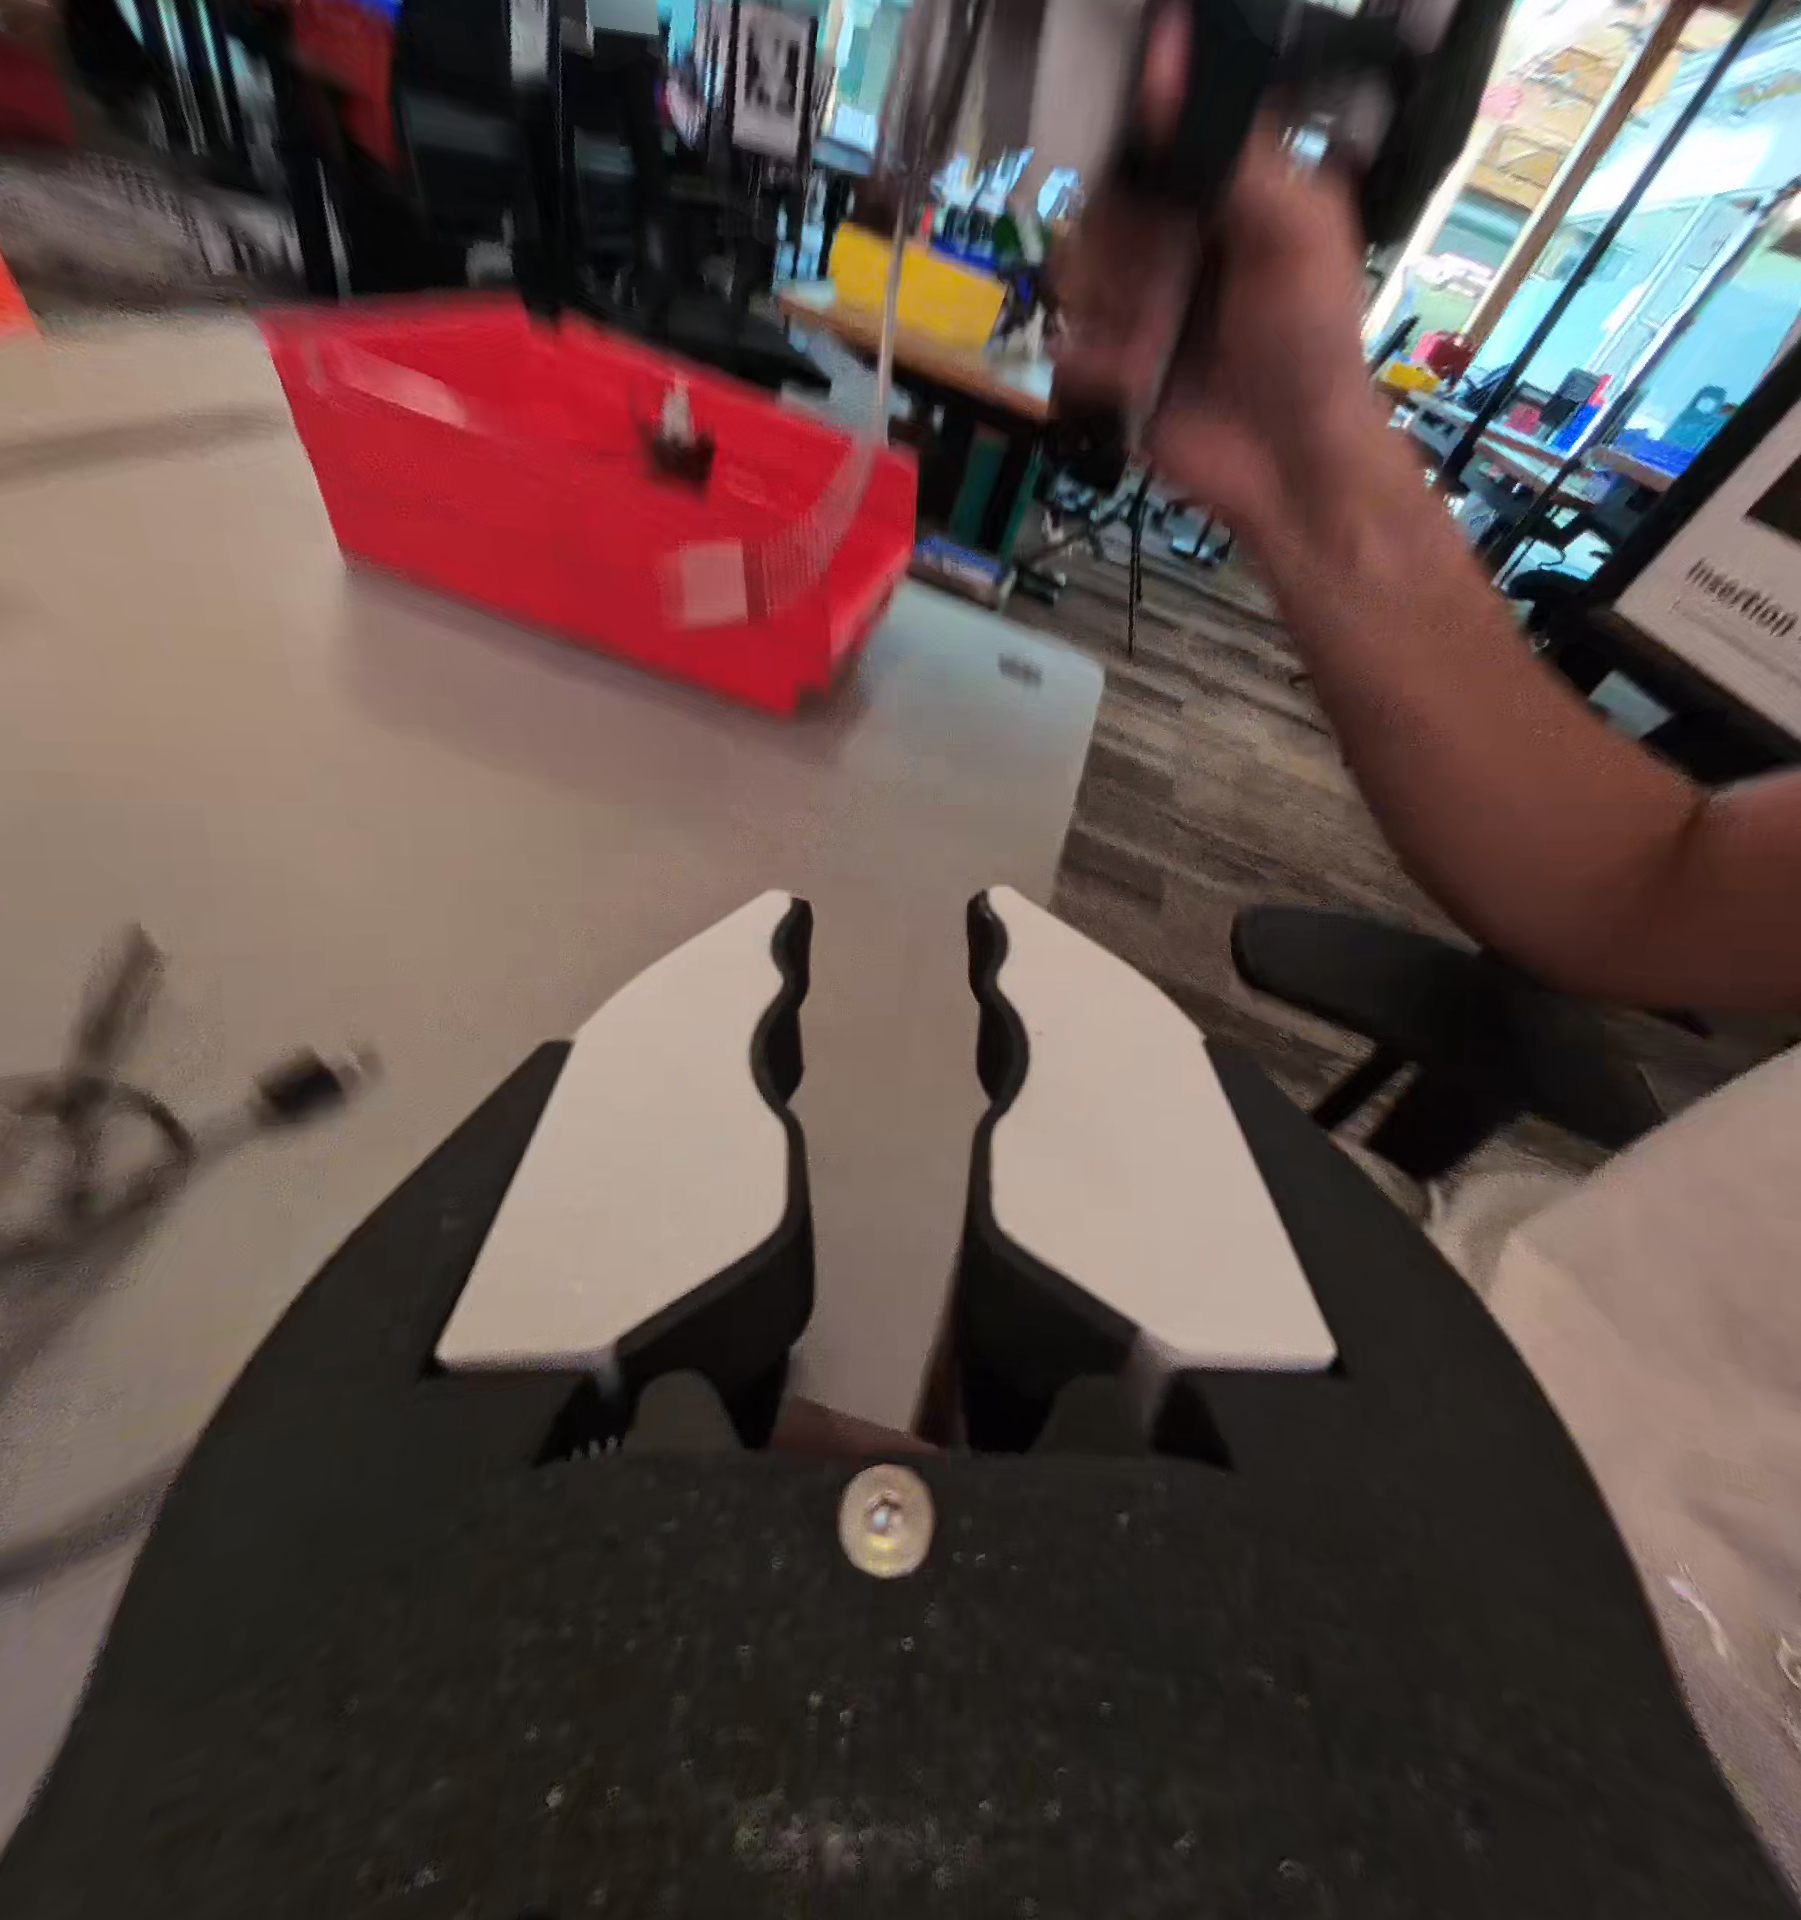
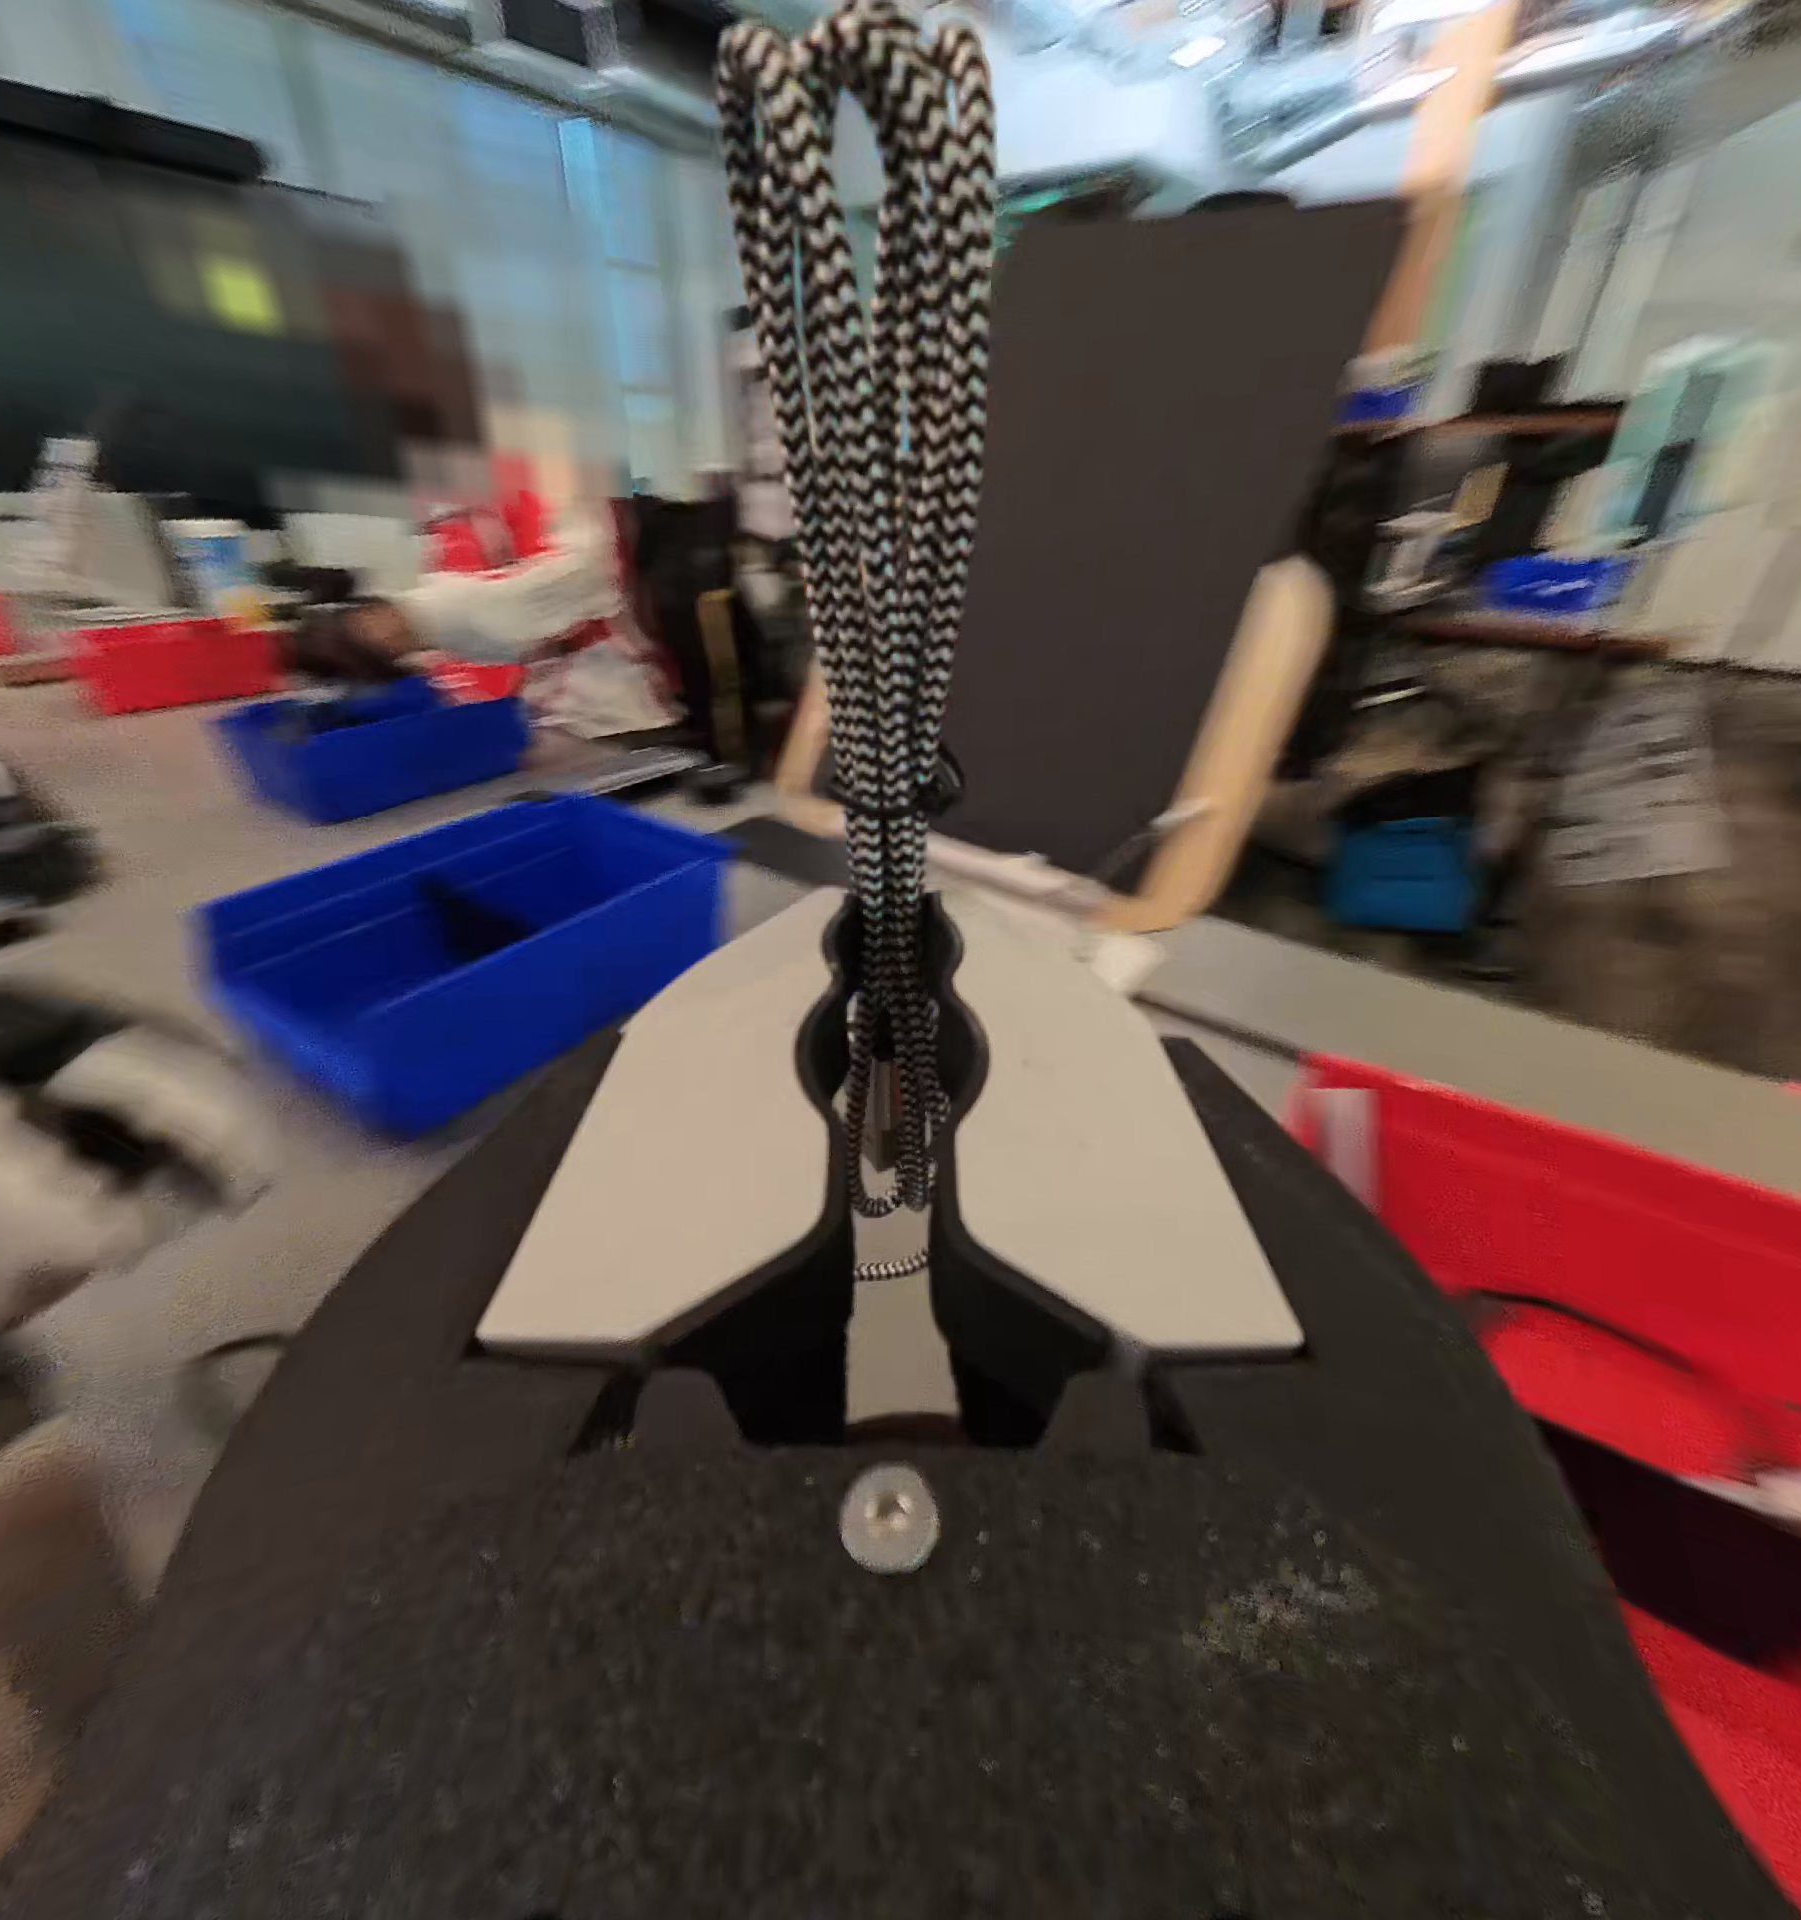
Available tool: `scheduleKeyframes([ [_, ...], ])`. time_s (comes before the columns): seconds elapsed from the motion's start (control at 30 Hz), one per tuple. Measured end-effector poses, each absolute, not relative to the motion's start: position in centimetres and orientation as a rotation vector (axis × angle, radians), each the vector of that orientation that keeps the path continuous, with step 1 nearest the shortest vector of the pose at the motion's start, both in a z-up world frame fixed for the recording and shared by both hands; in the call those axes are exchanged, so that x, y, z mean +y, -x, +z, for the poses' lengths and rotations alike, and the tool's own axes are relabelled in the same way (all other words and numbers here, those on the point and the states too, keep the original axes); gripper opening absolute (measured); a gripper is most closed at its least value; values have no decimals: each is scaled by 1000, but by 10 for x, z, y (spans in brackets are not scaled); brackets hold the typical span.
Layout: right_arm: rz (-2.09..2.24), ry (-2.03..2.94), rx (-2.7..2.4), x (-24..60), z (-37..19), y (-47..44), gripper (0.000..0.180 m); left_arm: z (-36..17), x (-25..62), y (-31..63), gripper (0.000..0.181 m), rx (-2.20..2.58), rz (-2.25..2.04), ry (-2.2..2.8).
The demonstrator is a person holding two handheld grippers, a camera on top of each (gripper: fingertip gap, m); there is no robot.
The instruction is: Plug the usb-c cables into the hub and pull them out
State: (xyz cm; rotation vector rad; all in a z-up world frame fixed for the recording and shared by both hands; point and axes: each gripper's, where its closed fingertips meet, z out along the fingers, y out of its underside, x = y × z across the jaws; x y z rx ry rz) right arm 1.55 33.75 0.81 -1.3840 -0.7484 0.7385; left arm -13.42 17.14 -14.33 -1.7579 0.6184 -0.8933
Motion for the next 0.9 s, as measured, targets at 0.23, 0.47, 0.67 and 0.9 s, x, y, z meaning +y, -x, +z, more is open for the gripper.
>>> scheduleKeyframes([
  [0.23,105,1394,-662,461,-18,-127,10,-215,118,98,30,662,-926,1918],
  [0.47,-235,1772,-1403,498,-211,-145,11,-215,111,99,30,678,-919,1922],
  [0.67,-504,1864,-1760,503,-257,-148,11,-226,114,101,30,706,-899,1962],
  [0.9,-282,2191,-1642,509,-235,-158,43,-235,114,106,43,776,-787,1971],
])
